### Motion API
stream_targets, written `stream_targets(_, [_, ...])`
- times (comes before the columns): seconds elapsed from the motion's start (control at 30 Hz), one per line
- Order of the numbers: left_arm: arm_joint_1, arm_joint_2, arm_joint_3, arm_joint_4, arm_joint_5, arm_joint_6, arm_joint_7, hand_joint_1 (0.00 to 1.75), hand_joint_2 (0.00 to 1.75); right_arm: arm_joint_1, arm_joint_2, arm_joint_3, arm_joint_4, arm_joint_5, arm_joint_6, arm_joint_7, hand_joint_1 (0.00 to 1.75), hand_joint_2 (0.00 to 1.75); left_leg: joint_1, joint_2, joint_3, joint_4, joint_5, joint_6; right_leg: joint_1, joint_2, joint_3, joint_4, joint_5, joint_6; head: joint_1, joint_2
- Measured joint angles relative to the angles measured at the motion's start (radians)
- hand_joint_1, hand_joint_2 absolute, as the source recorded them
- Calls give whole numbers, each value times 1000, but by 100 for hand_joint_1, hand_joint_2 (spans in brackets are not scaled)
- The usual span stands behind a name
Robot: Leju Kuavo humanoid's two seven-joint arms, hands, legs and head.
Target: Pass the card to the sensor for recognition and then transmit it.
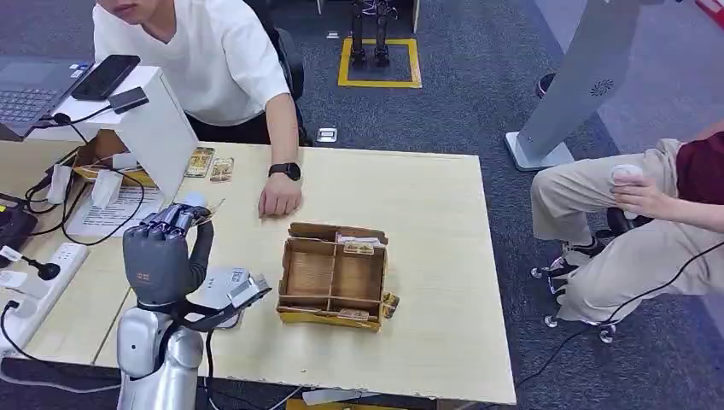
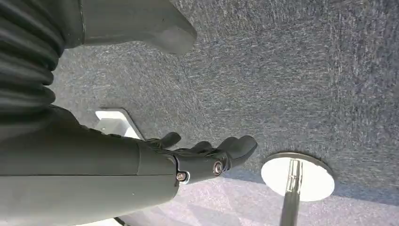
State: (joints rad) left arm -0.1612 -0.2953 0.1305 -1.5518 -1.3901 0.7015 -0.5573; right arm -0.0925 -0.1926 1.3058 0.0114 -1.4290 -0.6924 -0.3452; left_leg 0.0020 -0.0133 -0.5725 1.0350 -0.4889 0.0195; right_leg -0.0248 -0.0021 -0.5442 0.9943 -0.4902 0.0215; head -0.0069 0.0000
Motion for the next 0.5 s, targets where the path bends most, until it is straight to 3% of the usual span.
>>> stream_targets(0.5, [35, 0, 177, 2, -56, 0, 37, 175, 175, 21, 0, -31, 0, -14, 0, -6, 0, 175, 0, 0, 0, 0, 0, 0, 0, 0, 0, 0, 0, 0, 0, 0])
